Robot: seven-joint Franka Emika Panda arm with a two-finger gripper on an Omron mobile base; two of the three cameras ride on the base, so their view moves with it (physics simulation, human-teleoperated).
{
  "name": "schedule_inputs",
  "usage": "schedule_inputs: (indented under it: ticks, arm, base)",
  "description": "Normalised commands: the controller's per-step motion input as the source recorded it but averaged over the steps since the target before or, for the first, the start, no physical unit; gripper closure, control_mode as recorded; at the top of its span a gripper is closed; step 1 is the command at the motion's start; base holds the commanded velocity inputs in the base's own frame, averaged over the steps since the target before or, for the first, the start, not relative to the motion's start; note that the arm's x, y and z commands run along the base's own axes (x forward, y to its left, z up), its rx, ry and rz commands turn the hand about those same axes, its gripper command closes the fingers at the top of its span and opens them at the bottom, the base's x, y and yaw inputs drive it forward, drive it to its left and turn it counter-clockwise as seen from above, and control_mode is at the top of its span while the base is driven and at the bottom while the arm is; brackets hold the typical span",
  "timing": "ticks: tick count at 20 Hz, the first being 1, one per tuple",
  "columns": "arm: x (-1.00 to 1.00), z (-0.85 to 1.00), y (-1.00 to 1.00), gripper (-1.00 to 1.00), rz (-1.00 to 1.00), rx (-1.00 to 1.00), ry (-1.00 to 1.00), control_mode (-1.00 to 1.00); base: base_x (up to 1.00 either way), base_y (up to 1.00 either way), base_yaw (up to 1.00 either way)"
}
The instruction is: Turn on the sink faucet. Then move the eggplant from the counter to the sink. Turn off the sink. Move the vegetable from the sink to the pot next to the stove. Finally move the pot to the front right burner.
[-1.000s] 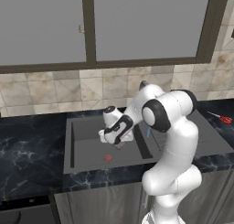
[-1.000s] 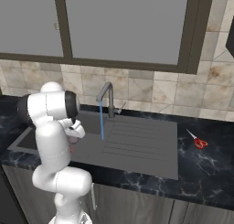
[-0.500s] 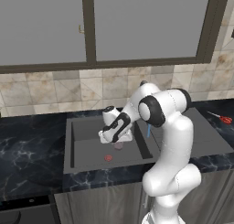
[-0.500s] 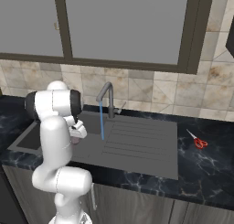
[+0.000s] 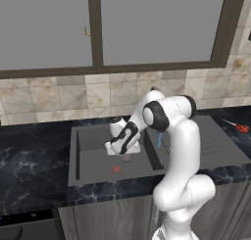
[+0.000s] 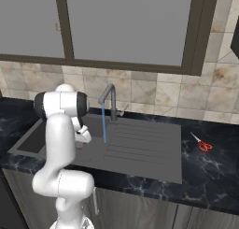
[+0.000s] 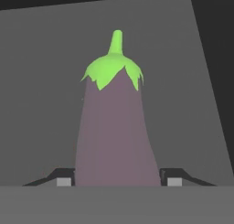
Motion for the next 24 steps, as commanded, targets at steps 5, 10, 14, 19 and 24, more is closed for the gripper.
schedule_inputs:
  ticks: [5,10,14,19,24]
  arm:
    - [0.25,-0.33,0.0,1.0,0.0,0.0,0.0,-1.0]
    - [0.22,-0.25,0.0,1.0,0.0,0.0,0.0,-1.0]
    - [0.28,-0.28,0.02,-1.0,0.0,0.0,0.0,-1.0]
    - [0.15,-0.09,0.0,-1.0,0.0,0.01,0.0,-1.0]
    - [-0.02,0.24,-0.04,-1.0,-0.01,0.0,0.0,-1.0]
  base:
    - [0.0,0.0,0.0]
    - [0.0,0.0,0.0]
    - [0.0,0.0,0.0]
    - [0.0,0.0,0.0]
    - [0.0,0.0,0.0]
